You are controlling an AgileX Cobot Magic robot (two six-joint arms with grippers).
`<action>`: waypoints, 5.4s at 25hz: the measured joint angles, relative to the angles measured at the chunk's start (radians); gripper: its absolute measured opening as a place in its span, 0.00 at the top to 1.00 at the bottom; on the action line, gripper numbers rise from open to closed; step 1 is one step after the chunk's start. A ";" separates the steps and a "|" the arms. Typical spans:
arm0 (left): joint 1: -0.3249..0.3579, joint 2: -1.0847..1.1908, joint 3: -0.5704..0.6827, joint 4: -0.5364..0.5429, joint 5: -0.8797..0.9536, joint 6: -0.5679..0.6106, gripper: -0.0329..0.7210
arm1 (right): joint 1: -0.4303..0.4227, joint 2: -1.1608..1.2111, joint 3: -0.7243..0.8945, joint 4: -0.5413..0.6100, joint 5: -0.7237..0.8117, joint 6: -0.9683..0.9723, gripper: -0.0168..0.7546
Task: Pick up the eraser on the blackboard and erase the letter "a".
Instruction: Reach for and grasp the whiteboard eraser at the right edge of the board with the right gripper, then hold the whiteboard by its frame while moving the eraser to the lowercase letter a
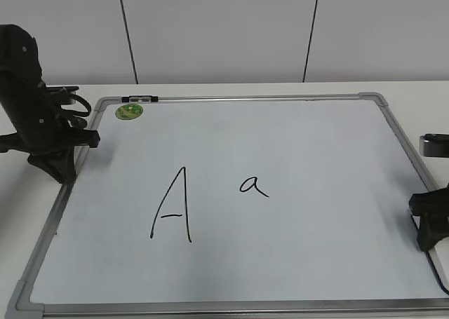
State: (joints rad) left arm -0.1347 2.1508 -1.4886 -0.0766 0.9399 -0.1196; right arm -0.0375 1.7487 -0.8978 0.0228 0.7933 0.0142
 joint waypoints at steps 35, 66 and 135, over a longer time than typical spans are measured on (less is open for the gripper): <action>0.000 0.000 0.000 -0.005 0.000 0.000 0.90 | 0.021 0.010 -0.199 0.026 0.259 0.000 0.29; 0.000 0.000 -0.002 -0.007 0.000 0.000 0.89 | 0.421 0.454 -0.834 0.055 0.416 0.000 0.29; 0.000 0.002 -0.007 -0.005 0.018 0.000 0.88 | 0.387 0.500 -0.858 0.095 0.426 0.024 0.29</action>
State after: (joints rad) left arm -0.1347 2.1523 -1.4951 -0.0817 0.9582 -0.1196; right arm 0.3494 2.2492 -1.7556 0.1175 1.2193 0.0378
